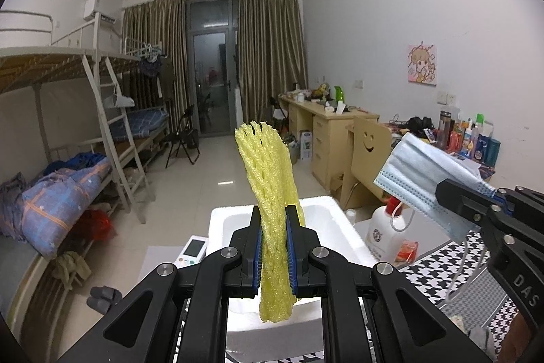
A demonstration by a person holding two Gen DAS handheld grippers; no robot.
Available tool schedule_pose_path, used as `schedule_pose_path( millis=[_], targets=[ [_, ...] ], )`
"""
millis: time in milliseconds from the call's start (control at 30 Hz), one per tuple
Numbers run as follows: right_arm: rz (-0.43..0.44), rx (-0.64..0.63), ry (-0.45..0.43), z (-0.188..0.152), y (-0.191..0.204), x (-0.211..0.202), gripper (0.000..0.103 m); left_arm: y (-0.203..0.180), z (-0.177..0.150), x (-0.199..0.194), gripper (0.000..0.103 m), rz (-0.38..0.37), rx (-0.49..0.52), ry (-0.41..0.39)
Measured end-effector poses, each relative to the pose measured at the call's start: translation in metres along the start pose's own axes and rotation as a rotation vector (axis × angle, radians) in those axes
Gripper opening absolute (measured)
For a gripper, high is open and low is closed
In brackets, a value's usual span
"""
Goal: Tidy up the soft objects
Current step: 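Release the yellow mesh into the foam box while the right tool drops the mask in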
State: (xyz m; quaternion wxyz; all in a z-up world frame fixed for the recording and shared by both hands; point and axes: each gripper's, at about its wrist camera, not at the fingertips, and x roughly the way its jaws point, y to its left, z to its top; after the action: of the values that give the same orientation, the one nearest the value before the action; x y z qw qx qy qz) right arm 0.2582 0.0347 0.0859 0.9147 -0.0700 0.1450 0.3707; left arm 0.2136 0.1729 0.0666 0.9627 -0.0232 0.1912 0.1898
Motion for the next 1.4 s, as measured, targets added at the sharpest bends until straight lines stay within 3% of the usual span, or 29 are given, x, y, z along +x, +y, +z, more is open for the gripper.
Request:
schedule_pose_path(
  millis=[600, 667, 733, 800, 867, 1200, 1400],
  targets=[
    [-0.007, -0.021, 0.024, 0.001, 0.006, 0.01, 0.007, 0.007, -0.013, 0.05, 0.014, -0.035, -0.011, 0.136],
    [-0.009, -0.023, 0.026, 0.0, 0.007, 0.01, 0.007, 0.008, -0.014, 0.057, 0.022, -0.042, -0.008, 0.172],
    [-0.012, -0.022, 0.031, 0.0, 0.007, 0.01, 0.007, 0.011, -0.015, 0.059, 0.04, -0.035, -0.021, 0.182],
    [-0.016, -0.019, 0.034, 0.0, 0.006, 0.009, 0.007, 0.014, -0.014, 0.055, 0.073, -0.018, -0.019, 0.168],
    [-0.016, -0.016, 0.03, 0.001, 0.006, 0.007, 0.007, 0.015, -0.013, 0.048, 0.085, 0.003, -0.006, 0.141],
    [0.019, -0.016, 0.027, 0.01, 0.016, 0.008, 0.007, 0.035, -0.007, 0.008, 0.1, 0.069, -0.032, 0.044],
    [0.041, -0.031, 0.033, 0.012, 0.026, 0.017, 0.007, 0.052, -0.009, -0.002, 0.101, 0.075, -0.05, 0.041]
  ],
)
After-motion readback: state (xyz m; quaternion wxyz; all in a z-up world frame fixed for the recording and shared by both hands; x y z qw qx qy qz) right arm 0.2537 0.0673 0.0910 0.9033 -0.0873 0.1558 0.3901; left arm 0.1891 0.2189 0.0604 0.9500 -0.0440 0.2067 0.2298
